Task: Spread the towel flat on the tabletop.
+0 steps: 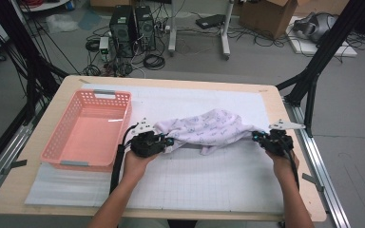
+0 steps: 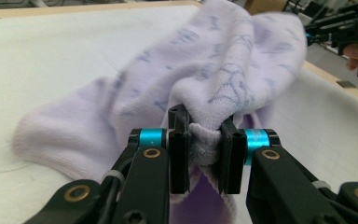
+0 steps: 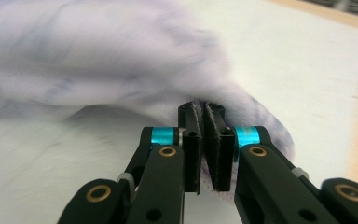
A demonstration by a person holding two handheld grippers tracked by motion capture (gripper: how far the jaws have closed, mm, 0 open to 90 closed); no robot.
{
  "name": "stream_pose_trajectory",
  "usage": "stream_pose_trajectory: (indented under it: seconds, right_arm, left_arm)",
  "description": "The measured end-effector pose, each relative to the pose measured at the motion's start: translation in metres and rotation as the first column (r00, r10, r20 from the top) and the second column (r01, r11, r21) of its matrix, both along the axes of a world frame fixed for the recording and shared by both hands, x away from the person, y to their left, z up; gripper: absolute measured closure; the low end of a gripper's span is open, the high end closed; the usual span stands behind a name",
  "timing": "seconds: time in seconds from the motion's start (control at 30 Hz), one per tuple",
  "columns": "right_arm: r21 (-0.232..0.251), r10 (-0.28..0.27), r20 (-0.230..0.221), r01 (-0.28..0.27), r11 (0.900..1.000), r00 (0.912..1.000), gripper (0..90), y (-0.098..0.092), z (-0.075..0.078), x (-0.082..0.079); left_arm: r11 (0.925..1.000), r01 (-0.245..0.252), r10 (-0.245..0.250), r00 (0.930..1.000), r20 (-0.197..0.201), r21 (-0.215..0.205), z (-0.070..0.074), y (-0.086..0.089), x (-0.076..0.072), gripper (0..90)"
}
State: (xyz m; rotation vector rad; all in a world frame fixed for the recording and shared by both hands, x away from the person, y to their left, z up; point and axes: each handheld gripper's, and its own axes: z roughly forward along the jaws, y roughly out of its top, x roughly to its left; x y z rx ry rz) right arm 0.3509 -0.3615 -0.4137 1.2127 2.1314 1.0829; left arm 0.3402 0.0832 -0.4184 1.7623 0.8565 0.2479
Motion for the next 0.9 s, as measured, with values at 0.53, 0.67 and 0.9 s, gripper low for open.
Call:
stream_pose_trajectory:
  seconds: [0.53, 0.67, 0.9]
  right_arm:
    - [0.025, 0.191, -0.064, -0.19, 0.982, 0.9795, 58.4, 0.07, -0.002, -0.036]
    - [0.024, 0.238, -0.108, -0.237, 0.971, 0.9652, 55.3, 0.096, -0.012, -0.028]
    - [-0.078, 0.231, -0.066, -0.236, 0.969, 0.9707, 84.5, 0.117, -0.031, -0.021]
  left_arm:
    - [0.9945, -0.099, 0.099, 0.995, 0.012, 0.036, -0.008, -0.004, 0.009, 75.8]
    - [0.9938, -0.106, 0.106, 0.9943, 0.011, 0.034, -0.009, -0.003, 0.01, 76.0]
    - [0.993, -0.113, 0.113, 0.9935, 0.01, 0.033, -0.008, -0.002, 0.012, 76.2]
